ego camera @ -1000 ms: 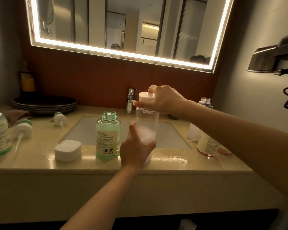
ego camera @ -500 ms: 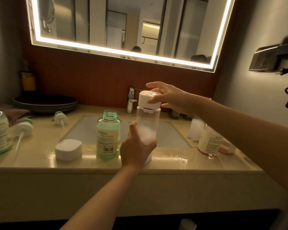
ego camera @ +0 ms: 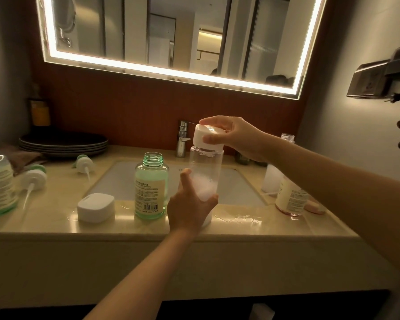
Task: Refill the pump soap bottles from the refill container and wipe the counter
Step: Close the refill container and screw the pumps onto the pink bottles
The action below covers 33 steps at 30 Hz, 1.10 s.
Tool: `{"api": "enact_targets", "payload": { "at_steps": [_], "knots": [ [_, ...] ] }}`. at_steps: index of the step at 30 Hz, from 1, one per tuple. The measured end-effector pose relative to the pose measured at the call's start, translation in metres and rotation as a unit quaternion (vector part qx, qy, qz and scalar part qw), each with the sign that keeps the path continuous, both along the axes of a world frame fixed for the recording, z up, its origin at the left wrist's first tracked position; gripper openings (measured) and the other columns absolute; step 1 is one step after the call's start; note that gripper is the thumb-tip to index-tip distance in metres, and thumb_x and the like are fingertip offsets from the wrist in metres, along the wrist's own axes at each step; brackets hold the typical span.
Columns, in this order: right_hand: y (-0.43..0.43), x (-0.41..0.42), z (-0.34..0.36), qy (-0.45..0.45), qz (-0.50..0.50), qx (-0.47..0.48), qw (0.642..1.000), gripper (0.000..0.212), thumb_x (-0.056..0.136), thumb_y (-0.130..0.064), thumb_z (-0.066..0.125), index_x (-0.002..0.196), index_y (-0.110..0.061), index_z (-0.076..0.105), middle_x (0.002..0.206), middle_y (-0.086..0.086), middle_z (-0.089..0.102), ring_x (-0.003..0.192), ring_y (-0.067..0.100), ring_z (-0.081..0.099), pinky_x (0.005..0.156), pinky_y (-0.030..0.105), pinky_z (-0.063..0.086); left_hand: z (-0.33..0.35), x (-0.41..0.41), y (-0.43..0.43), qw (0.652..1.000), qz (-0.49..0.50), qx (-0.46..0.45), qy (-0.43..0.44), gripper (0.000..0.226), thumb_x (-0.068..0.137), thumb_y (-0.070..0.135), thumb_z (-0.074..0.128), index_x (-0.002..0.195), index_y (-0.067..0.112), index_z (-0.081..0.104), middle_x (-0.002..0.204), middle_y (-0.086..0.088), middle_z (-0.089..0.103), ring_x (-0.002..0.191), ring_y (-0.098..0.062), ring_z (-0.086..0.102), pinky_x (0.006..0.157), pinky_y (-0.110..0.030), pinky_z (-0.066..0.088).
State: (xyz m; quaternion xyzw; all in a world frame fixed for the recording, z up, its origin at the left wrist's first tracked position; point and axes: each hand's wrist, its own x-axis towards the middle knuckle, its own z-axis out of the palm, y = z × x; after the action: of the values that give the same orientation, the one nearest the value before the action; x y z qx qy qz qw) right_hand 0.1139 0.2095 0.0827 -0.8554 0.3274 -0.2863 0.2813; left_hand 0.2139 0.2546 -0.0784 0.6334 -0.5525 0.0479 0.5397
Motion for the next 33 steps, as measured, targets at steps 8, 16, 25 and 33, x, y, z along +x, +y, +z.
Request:
{"api": "enact_targets", "payload": {
  "at_steps": [8, 16, 25, 33],
  "knots": [
    [0.003, 0.015, 0.002, 0.131, -0.089, -0.086, 0.984, 0.071, 0.08, -0.057, 0.055, 0.14, -0.028, 0.03, 0.147, 0.004, 0.021, 0.13, 0.027, 0.032, 0.099, 0.034, 0.038, -0.001, 0.0, 0.001, 1.0, -0.006, -0.003, 0.005, 0.079, 0.072, 0.044, 0.073, 0.131, 0.01, 0.032, 0.118, -0.009, 0.056, 0.092, -0.026, 0.06, 0.068, -0.022, 0.041],
    [0.008, 0.019, 0.002, 0.077, -0.109, -0.155, 0.979, 0.058, 0.079, -0.039, 0.068, 0.127, -0.013, 0.047, 0.115, 0.003, 0.054, 0.095, 0.013, 0.052, 0.066, 0.014, 0.044, 0.0, 0.001, 0.001, 1.0, -0.009, -0.005, 0.006, 0.079, 0.072, 0.044, 0.072, 0.126, 0.022, 0.019, 0.116, -0.008, 0.056, 0.091, -0.026, 0.06, 0.067, -0.022, 0.038],
    [0.007, 0.008, 0.005, 0.012, -0.061, -0.06, 0.996, 0.051, 0.082, -0.027, 0.067, 0.127, -0.014, 0.046, 0.112, 0.001, 0.054, 0.093, 0.009, 0.053, 0.064, 0.01, 0.046, -0.002, 0.001, -0.001, 1.0, -0.007, -0.002, 0.009, 0.078, 0.071, 0.042, 0.074, 0.13, 0.012, 0.032, 0.117, -0.007, 0.056, 0.089, -0.026, 0.061, 0.066, -0.023, 0.039],
    [0.007, 0.006, -0.012, -0.066, -0.074, -0.102, 0.99, 0.056, 0.083, -0.025, 0.066, 0.131, -0.007, 0.047, 0.123, 0.007, 0.055, 0.102, 0.013, 0.054, 0.074, 0.014, 0.049, -0.003, 0.001, -0.002, 1.0, -0.005, 0.0, 0.004, 0.076, 0.072, 0.042, 0.072, 0.129, 0.012, 0.032, 0.117, -0.007, 0.056, 0.089, -0.027, 0.061, 0.066, -0.024, 0.037]
  ]
}}
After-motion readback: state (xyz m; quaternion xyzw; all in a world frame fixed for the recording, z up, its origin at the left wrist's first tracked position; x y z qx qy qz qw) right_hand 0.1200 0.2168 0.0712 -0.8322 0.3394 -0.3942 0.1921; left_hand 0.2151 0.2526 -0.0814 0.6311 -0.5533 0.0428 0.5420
